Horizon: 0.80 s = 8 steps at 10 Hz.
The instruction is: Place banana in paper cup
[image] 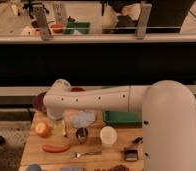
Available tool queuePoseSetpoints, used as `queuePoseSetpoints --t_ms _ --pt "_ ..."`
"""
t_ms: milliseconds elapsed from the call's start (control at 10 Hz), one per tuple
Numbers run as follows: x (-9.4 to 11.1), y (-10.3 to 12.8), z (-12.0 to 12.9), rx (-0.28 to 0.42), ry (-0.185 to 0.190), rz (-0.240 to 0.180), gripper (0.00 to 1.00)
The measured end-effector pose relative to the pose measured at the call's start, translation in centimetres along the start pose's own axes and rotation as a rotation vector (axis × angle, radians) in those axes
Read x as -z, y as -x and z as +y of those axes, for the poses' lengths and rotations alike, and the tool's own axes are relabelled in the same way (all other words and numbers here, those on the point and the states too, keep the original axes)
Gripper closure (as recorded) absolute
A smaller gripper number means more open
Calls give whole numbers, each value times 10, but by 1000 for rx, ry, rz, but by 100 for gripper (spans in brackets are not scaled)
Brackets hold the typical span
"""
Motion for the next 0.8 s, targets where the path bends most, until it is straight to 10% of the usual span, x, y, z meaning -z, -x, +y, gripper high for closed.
queuePoseSetpoints --t_ms 800 --pt "-44 -15 -8 -18 3 -4 20"
